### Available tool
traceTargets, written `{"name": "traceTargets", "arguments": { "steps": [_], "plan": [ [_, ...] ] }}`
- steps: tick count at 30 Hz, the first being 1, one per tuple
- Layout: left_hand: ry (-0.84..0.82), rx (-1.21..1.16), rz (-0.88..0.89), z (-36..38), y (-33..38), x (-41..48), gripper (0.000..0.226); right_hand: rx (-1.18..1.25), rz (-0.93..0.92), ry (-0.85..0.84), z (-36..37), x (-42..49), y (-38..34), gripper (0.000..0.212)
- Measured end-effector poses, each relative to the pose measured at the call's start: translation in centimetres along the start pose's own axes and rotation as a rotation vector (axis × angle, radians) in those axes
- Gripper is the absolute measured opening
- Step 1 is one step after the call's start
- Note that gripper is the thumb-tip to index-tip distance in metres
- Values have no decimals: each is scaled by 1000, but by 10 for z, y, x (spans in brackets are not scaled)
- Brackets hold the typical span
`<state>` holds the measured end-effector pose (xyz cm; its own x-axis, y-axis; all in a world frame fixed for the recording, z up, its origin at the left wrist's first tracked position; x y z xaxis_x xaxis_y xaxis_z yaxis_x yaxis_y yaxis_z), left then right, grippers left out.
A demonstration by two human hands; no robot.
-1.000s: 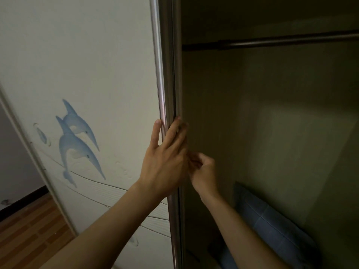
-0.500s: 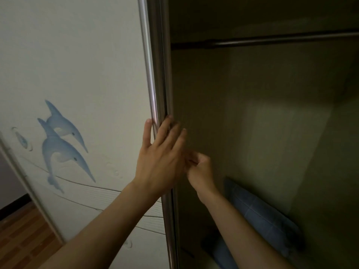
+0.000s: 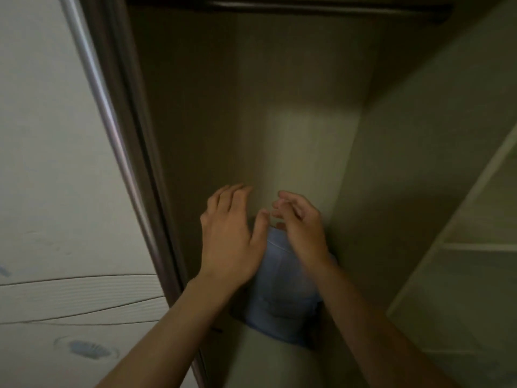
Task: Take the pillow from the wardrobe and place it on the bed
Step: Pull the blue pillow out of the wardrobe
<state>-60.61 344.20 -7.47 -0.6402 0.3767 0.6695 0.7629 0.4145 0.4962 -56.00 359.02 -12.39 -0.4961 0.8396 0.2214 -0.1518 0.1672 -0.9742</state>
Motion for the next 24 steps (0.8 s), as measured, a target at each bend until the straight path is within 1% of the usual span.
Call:
{"name": "traceTargets", "arguments": {
  "steps": [3,7,13,14,16,19,24],
  "plan": [
    [-75,-71,-46,24,1,-1,50,-55,6,48,-32,3,12,16],
    [-129,-143,-148,56,0,-2,44,-59,61,113,-64,16,37,23],
    [-172,-126,-245,107,-7,-3,41,-71,125,133,-96,41,81,32],
    [-175,-118,-263,117,-8,-3,40,-74,141,141,-101,45,88,31],
    [-155,-102,-285,134,-11,-4,37,-72,169,135,-109,53,105,21],
    [-149,-128,-345,136,-15,-2,38,-83,186,168,-115,61,101,12],
    [-185,-99,-423,171,-43,-15,38,-78,226,194,-123,73,133,12]
  ]
}}
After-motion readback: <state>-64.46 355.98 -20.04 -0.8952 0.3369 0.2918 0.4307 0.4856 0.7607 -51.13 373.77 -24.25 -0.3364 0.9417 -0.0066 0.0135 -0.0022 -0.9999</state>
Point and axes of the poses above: each hand's wrist, its own x-axis towards the middle knuckle, its own z-axis out of the palm, y = z × x, the point moved 6 cm from there along x, towards the middle knuckle, and after that the axes turned 10 degrees about y, right-handed, at the moved point
